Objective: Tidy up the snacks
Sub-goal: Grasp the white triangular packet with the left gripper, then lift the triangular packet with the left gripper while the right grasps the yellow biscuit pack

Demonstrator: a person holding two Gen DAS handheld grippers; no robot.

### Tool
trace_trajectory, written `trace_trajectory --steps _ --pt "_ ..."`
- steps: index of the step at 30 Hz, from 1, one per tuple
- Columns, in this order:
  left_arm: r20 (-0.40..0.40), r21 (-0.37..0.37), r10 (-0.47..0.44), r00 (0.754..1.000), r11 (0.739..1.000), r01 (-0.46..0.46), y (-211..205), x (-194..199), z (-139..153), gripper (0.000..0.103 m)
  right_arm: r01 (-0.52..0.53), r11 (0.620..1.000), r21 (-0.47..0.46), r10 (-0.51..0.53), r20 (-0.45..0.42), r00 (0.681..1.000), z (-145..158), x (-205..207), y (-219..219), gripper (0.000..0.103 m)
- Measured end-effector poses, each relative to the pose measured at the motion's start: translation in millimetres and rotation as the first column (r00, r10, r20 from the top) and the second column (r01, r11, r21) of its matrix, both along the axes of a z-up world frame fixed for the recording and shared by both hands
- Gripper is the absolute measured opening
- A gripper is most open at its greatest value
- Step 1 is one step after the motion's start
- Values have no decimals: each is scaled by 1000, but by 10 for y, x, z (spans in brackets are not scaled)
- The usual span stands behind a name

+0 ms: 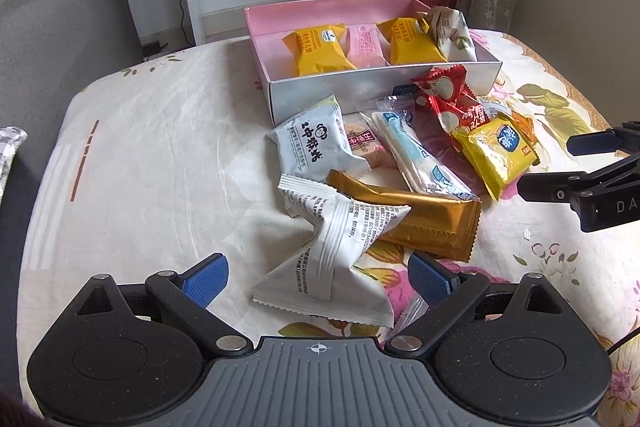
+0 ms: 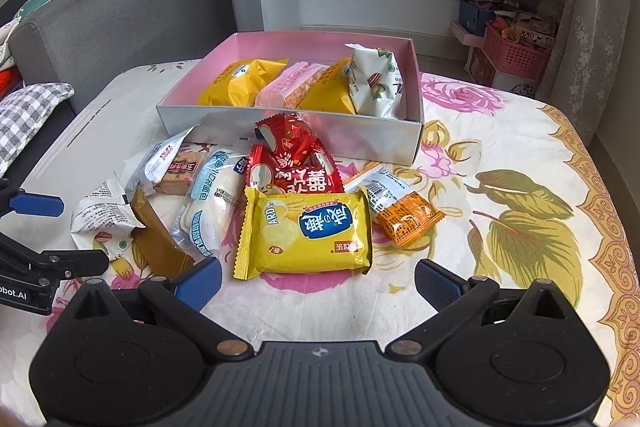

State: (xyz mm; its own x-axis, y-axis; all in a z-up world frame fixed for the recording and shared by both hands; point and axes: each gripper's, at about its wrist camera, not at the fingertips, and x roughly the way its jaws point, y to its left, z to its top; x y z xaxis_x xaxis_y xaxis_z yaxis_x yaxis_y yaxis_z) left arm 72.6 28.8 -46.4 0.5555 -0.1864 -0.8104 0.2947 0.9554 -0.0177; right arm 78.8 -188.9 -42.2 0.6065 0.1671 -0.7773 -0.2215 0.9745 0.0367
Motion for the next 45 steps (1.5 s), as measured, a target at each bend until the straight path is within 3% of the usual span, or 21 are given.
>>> trace_trajectory --steps 5,10,14,19,28,33,45 --pt "-29 -26 -4 1000 1000 3 -13 61 -19 90 15 1000 -14 -15 -31 999 -81 146 2 96" --pt "-57 -43 -6 998 999 3 -31 126 -45 76 48 999 -20 -49 -88 995 -204 316 7 96" --pt "-71 -46 -6 997 999 3 -49 167 -59 59 61 998 5 -60 -133 989 -266 411 52 96" --pt "-81 -45 7 997 999 -10 -61 197 -58 41 42 999 -15 -44 -121 992 -282 451 174 96" --pt "-66 -29 15 998 999 -17 -83 188 -22 32 18 999 -39 -22 -100 995 -298 500 279 96" --pt "-62 -37 27 998 999 -30 -54 183 5 28 -11 999 -30 8 -102 995 -225 510 336 76" --pt "-57 -69 65 996 995 -68 63 166 101 26 -13 1000 -27 9 -130 991 -127 475 322 67"
